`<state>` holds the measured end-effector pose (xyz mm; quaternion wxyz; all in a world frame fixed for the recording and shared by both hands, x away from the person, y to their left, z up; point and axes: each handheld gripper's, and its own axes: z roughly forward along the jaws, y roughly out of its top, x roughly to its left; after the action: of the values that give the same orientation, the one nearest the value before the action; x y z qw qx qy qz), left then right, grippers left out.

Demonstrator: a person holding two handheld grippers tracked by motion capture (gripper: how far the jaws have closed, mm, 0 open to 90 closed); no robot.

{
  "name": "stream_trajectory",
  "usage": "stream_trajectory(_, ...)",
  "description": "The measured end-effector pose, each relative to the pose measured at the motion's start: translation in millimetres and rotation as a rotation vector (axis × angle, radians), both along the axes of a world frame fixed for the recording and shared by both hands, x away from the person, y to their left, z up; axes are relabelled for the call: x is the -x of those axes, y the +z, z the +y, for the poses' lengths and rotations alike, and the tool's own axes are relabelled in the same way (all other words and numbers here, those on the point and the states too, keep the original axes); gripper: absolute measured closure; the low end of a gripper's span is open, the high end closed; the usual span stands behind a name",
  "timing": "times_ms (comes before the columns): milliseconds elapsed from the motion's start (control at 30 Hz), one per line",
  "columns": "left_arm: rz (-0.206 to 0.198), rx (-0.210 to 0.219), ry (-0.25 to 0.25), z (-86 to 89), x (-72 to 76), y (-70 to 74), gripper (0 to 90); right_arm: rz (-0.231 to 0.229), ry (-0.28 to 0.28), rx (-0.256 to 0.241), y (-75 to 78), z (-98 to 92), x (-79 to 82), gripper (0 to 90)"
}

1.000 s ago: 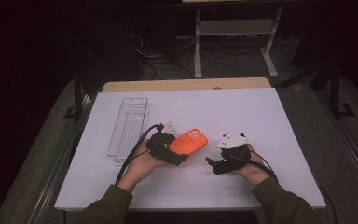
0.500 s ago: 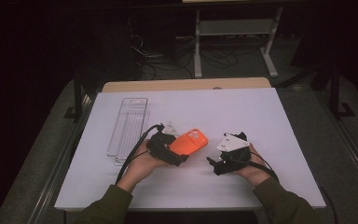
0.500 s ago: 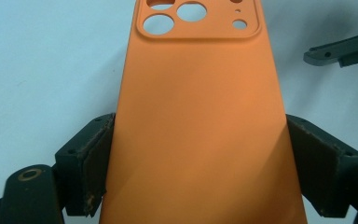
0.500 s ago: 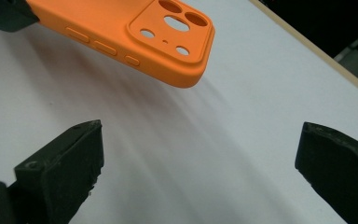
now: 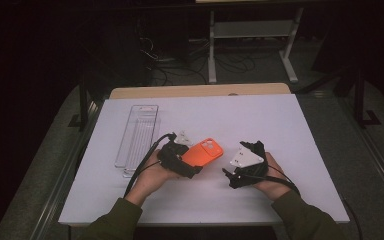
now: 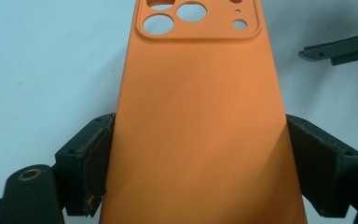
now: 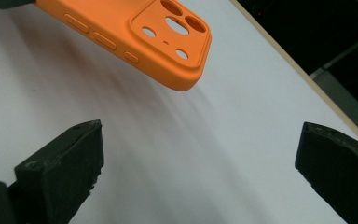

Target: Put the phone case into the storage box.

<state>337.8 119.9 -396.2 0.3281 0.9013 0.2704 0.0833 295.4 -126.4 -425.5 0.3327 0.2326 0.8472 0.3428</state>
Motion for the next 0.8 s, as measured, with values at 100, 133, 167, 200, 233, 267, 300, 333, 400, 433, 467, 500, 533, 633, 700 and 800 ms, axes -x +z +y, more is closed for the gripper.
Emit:
stream_trajectory(100,0.000,-0.004,-0.001,-0.3,0.3,0.2,16.0,-0.027,0.006,0.025,0.0,1.0,1.3,0.5)
stream_trajectory(133,0.002,-0.004,-0.001,-0.4,0.3,0.1,16.0,-0.033,0.007,0.029,-0.1,1.3,1.8,0.5)
stream_trajectory(167,0.000,-0.004,-0.002,-0.5,0.3,0.1,16.0,-0.039,0.007,0.031,-0.2,1.7,2.2,0.5)
stream_trajectory(200,0.003,-0.001,-0.001,-0.8,0.6,0.0,16.0,-0.044,0.009,0.036,-0.3,1.9,2.4,0.5)
stream_trajectory(233,0.003,-0.002,-0.001,-0.9,0.6,-0.1,16.0,-0.056,0.012,0.042,-0.4,2.1,2.6,0.5)
stream_trajectory(267,0.003,0.002,0.002,-1.1,0.8,-0.3,15.9,-0.065,0.014,0.047,-0.3,2.4,2.9,0.5)
stream_trajectory(300,0.004,0.002,0.002,-1.2,1.0,-0.2,16.0,-0.080,0.021,0.073,-0.2,1.9,2.8,0.5)
stream_trajectory(333,0.005,-0.001,0.000,-1.1,1.1,0.0,16.0,-0.087,0.024,0.082,0.0,1.8,2.9,0.5)
stream_trajectory(400,0.004,0.000,0.001,-1.1,1.1,0.0,16.0,-0.110,0.026,0.093,-0.1,2.4,3.6,0.5)
stream_trajectory(433,0.004,-0.001,-0.001,-1.0,1.0,0.1,16.0,-0.119,0.026,0.098,-0.2,2.7,3.7,0.5)
stream_trajectory(467,0.005,-0.002,-0.001,-1.0,1.0,0.2,16.0,-0.124,0.030,0.102,-0.2,2.8,4.0,0.5)
stream_trajectory(500,0.005,0.000,0.000,-1.1,1.1,0.1,16.0,-0.136,0.033,0.113,-0.2,3.0,4.4,0.5)
stream_trajectory(533,0.007,0.017,0.011,-2.1,1.8,-0.7,16.0,-0.139,0.032,0.119,-0.1,3.3,4.8,0.5)
stream_trajectory(633,0.005,0.019,0.012,-2.5,1.8,-1.1,16.0,-0.165,0.041,0.132,-0.7,4.0,5.5,0.5)
stream_trajectory(700,0.006,0.018,0.009,-2.5,1.9,-1.2,16.0,-0.181,0.043,0.148,-1.4,4.7,6.7,0.5)
stream_trajectory(800,0.006,0.018,0.009,-2.6,1.9,-1.2,16.0,-0.205,0.048,0.172,-2.7,5.8,7.9,0.5)
